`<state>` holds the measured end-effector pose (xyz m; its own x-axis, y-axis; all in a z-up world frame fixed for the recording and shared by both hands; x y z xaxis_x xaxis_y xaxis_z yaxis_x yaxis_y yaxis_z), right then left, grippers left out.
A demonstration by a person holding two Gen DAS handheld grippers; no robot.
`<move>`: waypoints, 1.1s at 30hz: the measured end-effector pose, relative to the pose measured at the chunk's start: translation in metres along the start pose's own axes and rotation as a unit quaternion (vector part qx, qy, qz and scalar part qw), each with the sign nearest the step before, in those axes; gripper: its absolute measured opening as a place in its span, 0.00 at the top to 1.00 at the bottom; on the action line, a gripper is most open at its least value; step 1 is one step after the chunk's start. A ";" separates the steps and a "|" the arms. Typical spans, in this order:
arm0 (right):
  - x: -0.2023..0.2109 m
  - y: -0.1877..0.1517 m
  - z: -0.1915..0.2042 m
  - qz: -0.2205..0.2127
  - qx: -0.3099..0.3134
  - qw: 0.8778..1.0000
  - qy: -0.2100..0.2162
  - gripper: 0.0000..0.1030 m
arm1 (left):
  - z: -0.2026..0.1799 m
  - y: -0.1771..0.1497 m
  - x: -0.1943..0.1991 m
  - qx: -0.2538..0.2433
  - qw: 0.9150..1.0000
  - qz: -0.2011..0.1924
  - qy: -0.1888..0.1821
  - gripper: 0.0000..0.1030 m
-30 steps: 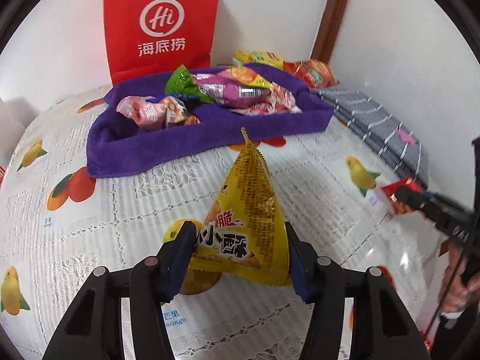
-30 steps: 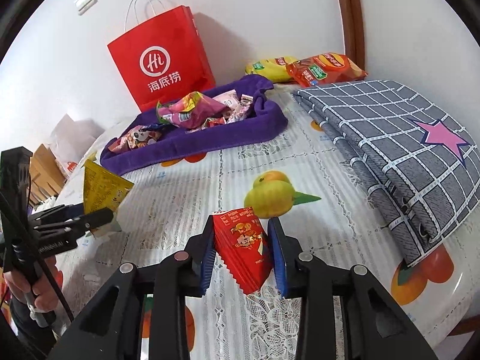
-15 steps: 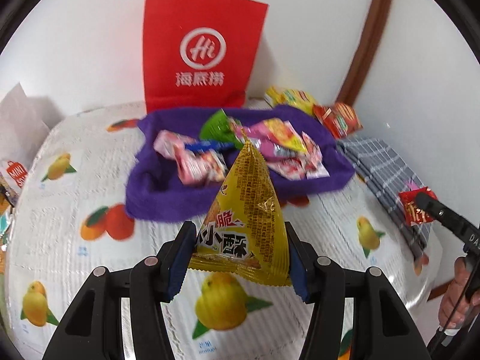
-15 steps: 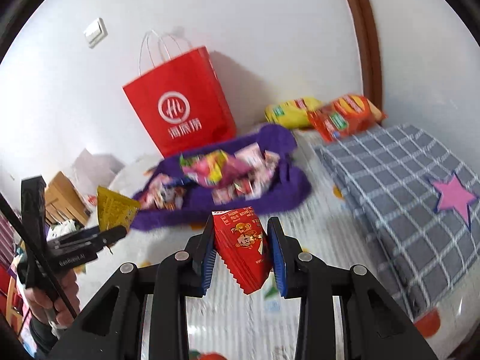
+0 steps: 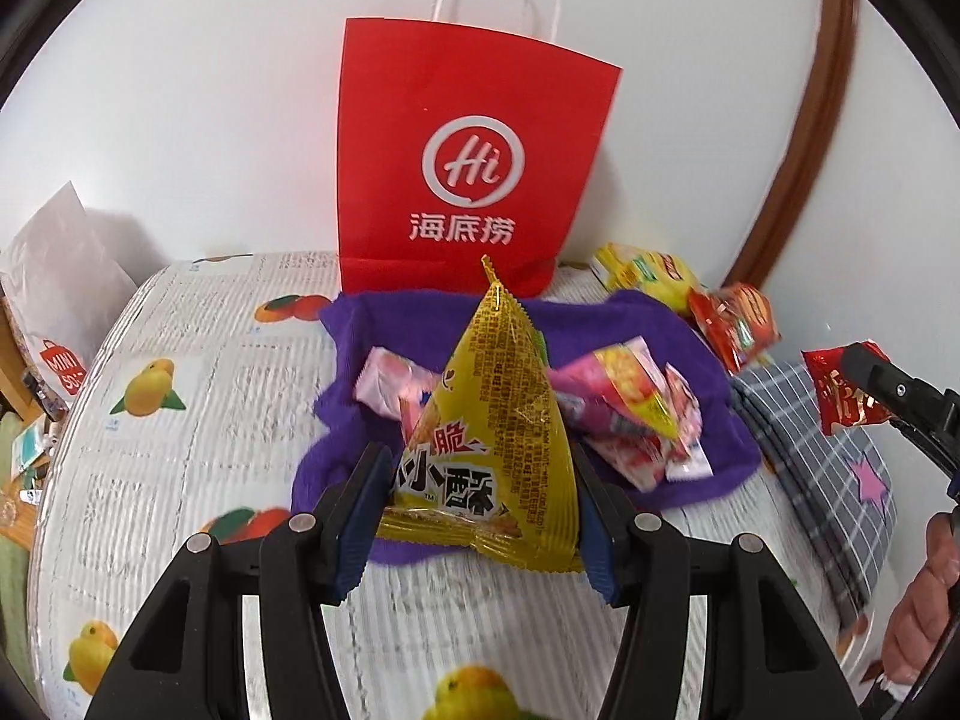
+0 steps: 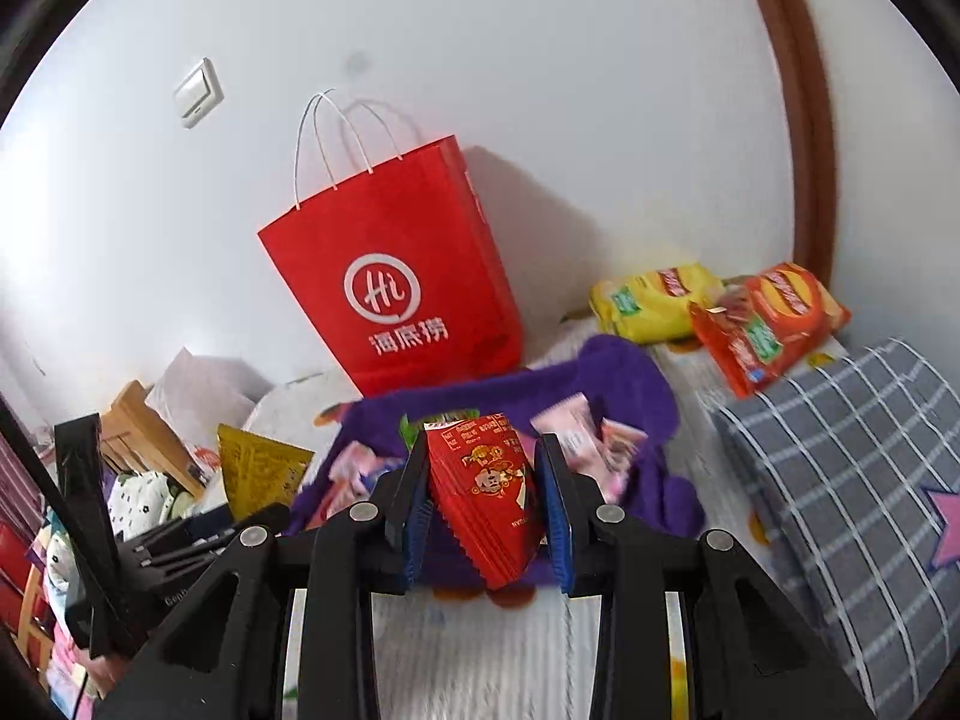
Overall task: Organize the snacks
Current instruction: 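Carry the yellow bag and red packet over the purple towel with both tools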
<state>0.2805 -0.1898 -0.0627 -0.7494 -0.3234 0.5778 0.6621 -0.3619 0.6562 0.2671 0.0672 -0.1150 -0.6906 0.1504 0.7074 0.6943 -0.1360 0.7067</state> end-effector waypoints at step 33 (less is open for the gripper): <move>-0.095 -0.019 -0.036 0.015 -0.024 0.999 -0.016 0.68 | -0.004 0.005 -0.063 0.034 0.999 -0.016 -0.020 0.46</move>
Point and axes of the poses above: each gripper's, at about its wrist camera, not at the fingertips, and x roughly against the way its jaws point, z to its left, y to its top, the point moved 1 cm from there along -x, roughly the way its jaws point, and after that the axes turned 14 degrees about -x, right-handed, at the moved point
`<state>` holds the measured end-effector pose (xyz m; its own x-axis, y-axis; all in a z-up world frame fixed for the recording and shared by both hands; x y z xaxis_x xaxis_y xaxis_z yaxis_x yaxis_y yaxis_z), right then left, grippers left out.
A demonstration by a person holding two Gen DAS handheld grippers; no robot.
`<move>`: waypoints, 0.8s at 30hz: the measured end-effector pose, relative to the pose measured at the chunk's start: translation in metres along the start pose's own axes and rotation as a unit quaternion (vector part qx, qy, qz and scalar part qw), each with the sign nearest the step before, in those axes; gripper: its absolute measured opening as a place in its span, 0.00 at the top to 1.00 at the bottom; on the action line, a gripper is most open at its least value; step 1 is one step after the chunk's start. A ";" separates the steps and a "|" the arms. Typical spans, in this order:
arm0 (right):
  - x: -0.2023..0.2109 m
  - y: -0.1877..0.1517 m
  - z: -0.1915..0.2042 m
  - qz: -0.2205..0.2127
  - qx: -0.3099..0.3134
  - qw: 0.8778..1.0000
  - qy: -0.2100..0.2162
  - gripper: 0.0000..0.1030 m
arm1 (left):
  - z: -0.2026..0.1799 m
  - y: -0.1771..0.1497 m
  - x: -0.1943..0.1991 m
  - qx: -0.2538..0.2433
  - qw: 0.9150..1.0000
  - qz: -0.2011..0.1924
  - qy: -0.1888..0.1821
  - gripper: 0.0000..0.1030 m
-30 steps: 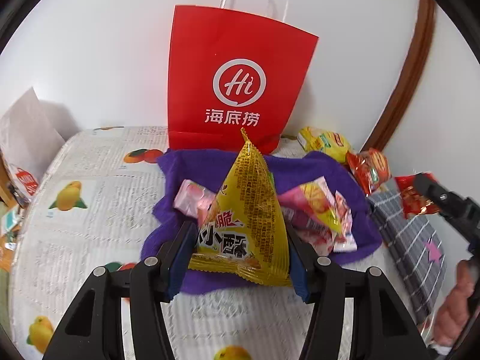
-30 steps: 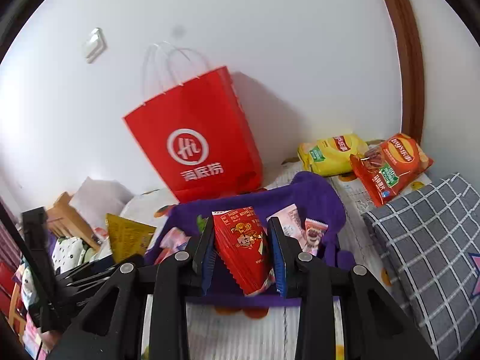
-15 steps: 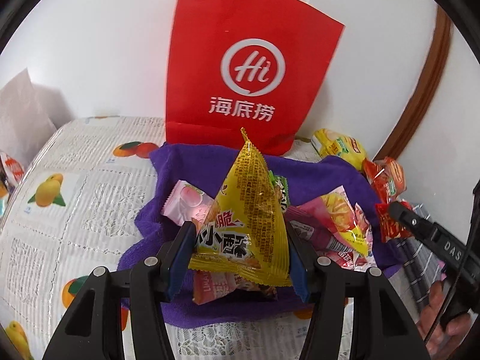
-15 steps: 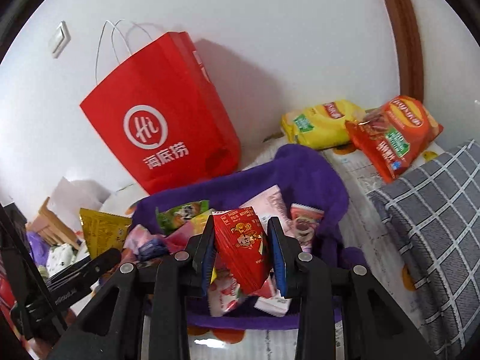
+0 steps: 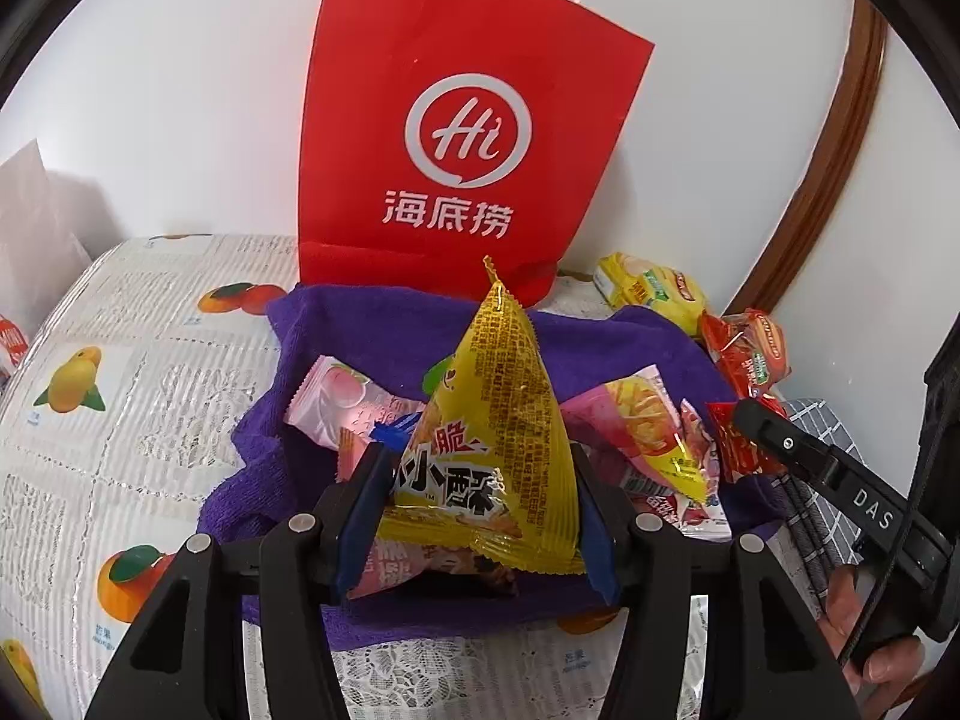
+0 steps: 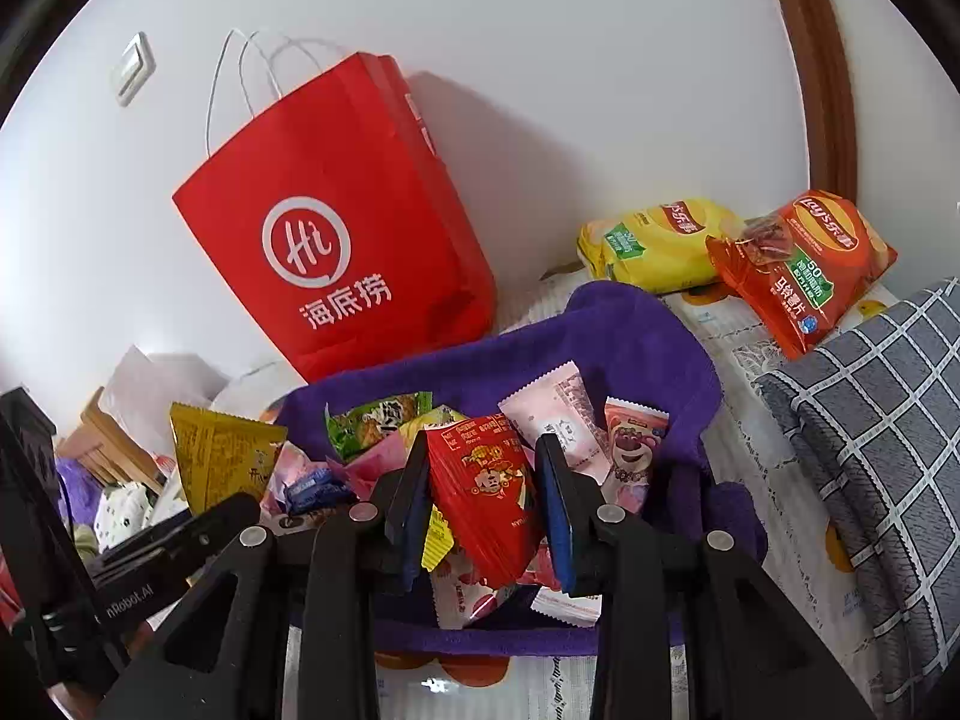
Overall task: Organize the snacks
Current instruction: 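Carry the yellow bag and red packet over the purple towel with both tools, then lower both snacks onto the towel and open both tools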
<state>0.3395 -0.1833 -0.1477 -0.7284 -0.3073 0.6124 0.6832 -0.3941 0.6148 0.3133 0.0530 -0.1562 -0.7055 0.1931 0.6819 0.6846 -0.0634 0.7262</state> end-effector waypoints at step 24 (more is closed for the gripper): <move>-0.029 -0.008 -0.005 0.027 0.022 0.999 -0.042 0.67 | 0.013 -0.006 -0.012 0.034 0.999 0.014 -0.001 0.46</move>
Point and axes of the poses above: each gripper's, at about its wrist camera, not at the fingertips, and x roughly against the way its jaws point, z to its left, y to its top, the point moved 1 cm from there along -x, roughly the way its jaws point, and after that the axes turned 14 degrees about -x, right-handed, at the moved point
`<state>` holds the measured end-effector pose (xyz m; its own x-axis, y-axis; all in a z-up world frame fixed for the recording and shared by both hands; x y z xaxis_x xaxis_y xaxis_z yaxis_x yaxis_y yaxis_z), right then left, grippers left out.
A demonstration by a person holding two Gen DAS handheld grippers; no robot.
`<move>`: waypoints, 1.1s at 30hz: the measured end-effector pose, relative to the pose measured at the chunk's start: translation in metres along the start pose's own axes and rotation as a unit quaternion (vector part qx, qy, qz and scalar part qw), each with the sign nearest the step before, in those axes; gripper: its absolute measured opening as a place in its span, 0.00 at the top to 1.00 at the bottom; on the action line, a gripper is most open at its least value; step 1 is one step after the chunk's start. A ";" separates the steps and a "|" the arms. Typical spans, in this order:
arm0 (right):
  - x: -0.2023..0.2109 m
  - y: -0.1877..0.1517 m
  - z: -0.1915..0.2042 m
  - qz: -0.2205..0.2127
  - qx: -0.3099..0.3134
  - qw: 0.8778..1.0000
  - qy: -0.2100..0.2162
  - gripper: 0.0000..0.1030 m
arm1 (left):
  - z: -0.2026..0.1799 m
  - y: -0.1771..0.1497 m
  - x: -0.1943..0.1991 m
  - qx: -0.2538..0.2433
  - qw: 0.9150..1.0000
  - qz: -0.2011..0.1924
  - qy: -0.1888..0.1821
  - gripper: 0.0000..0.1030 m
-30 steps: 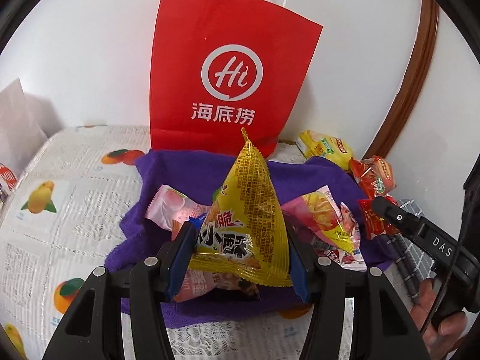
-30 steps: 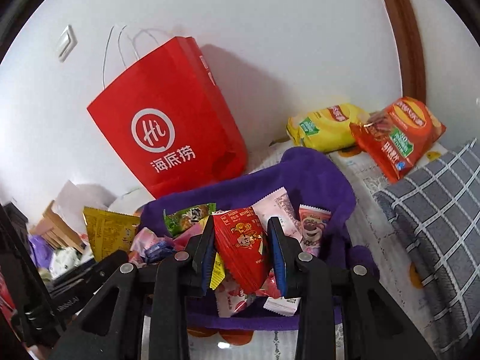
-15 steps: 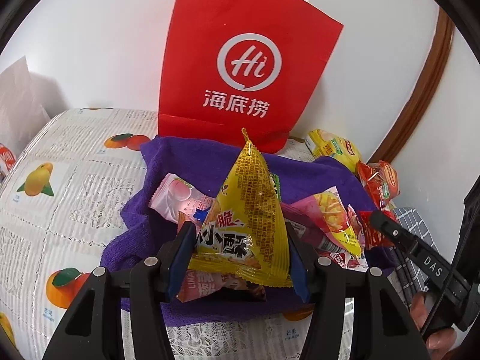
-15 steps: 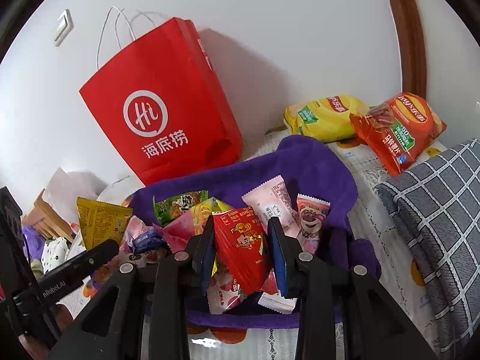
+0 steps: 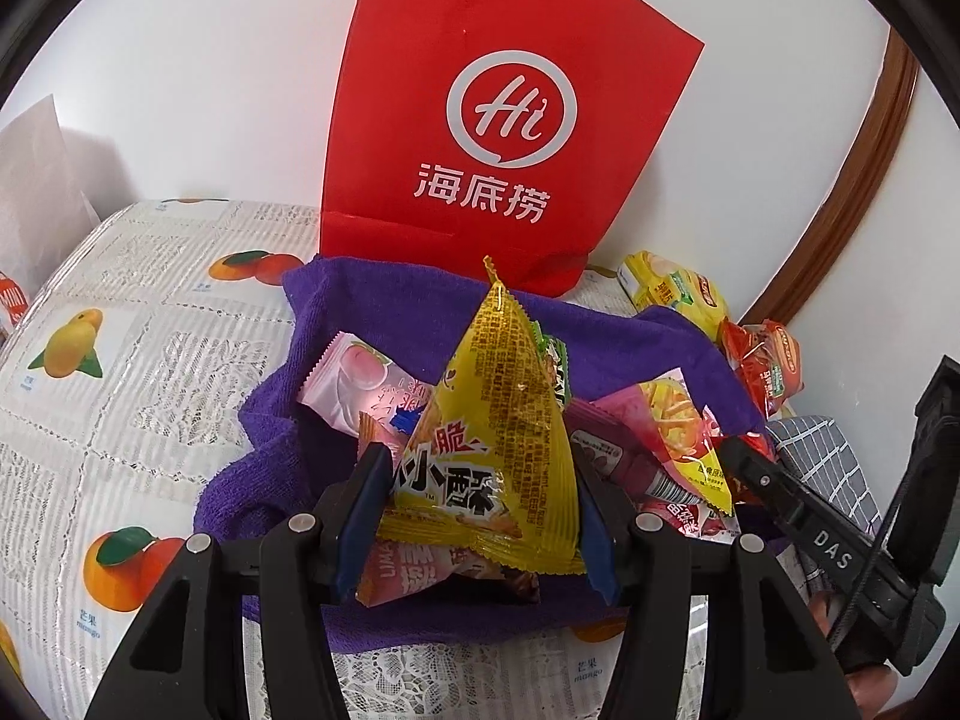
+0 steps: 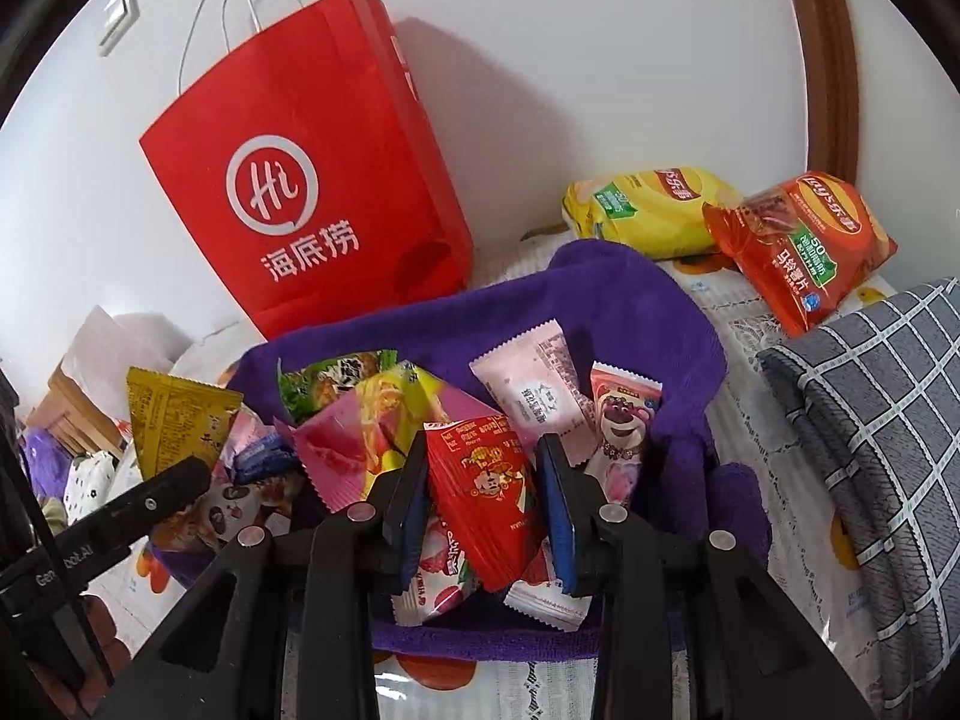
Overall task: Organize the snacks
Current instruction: 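Lower both snacks onto the towel and open both tools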
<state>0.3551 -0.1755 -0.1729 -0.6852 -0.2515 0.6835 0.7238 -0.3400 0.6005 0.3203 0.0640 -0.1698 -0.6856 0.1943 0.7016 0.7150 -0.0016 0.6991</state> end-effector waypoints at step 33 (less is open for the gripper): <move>0.002 0.002 0.003 -0.003 0.000 1.000 0.003 0.49 | 0.002 -0.001 -0.003 0.011 1.000 0.006 -0.002 0.46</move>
Point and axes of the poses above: each gripper's, at about its wrist camera, not at the fingertips, and x roughly against the way its jaws point, z to its left, y to its top, the point moved 1 cm from there along -x, roughly the way its jaws point, and after that the axes turned 14 degrees about -x, right-handed, at the moved point
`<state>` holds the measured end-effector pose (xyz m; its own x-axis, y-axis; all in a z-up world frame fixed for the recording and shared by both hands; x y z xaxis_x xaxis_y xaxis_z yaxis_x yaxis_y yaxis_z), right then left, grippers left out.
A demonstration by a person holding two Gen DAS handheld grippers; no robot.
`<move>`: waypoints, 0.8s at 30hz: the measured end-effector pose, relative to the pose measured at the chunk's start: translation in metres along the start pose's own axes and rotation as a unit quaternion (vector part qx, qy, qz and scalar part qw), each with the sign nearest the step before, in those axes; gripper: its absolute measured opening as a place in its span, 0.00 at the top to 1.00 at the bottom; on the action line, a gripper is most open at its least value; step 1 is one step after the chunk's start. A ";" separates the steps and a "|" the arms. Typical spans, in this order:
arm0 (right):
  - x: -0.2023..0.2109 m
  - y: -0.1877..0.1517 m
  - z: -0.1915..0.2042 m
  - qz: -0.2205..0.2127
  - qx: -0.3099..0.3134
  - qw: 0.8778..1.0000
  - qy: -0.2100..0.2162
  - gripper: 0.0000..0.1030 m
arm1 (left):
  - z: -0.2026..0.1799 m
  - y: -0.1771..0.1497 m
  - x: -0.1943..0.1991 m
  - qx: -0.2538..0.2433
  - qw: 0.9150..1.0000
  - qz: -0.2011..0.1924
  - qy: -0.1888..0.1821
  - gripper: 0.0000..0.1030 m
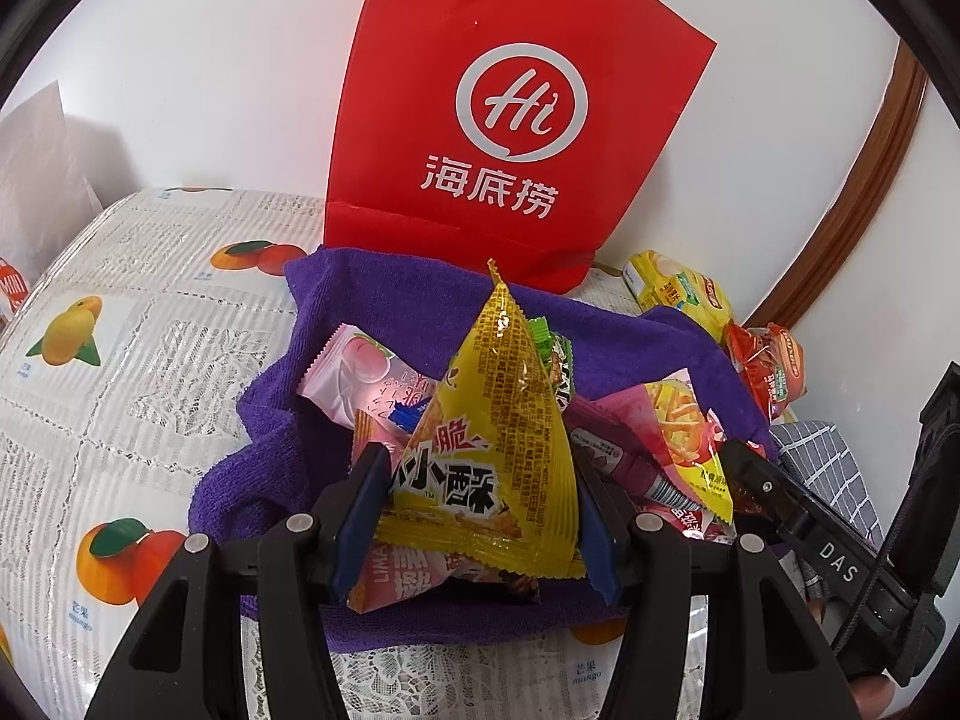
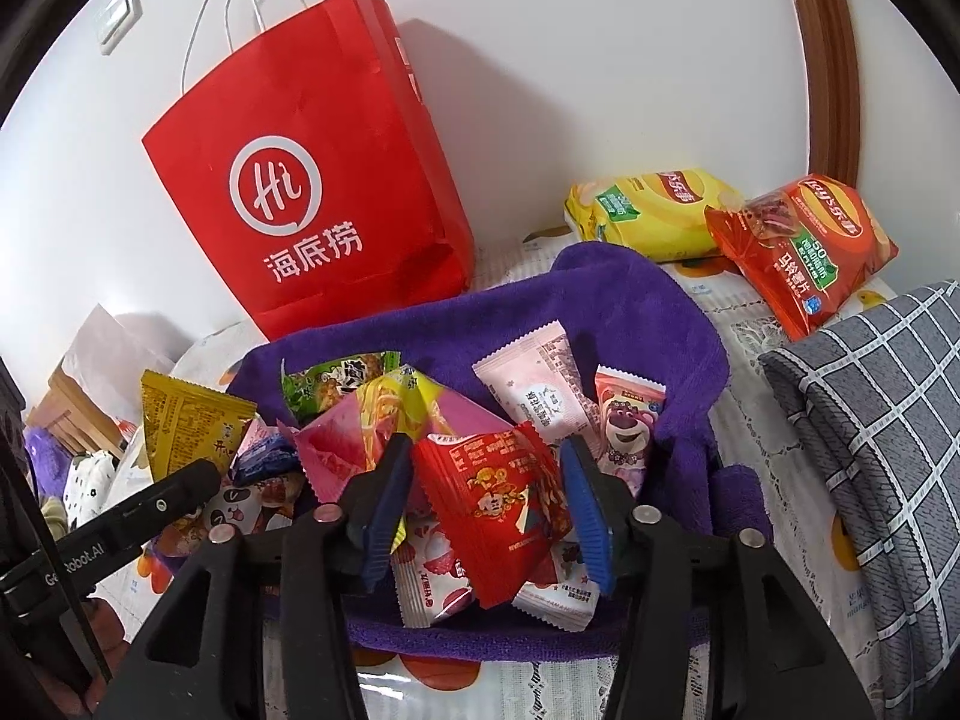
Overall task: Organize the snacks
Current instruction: 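Lower both snacks onto the towel and open both tools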
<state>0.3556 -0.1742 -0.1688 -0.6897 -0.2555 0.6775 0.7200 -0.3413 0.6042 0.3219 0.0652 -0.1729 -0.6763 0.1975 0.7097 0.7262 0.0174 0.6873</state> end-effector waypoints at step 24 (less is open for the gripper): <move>0.000 0.000 0.001 0.013 -0.009 1.000 0.015 0.34 | 0.001 -0.001 -0.005 0.006 1.000 0.013 -0.012 0.35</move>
<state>0.3555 -0.1738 -0.1682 -0.6732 -0.2906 0.6800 0.7361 -0.3512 0.5787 0.3246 0.0648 -0.1766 -0.6543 0.2213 0.7231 0.7450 0.0242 0.6666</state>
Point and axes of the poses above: each gripper's, at about its wrist camera, not at the fingertips, and x roughly against the way its jaws point, z to its left, y to its top, the point moved 1 cm from there along -x, roughly the way its jaws point, and after that the axes turned 14 degrees about -x, right-handed, at the moved point
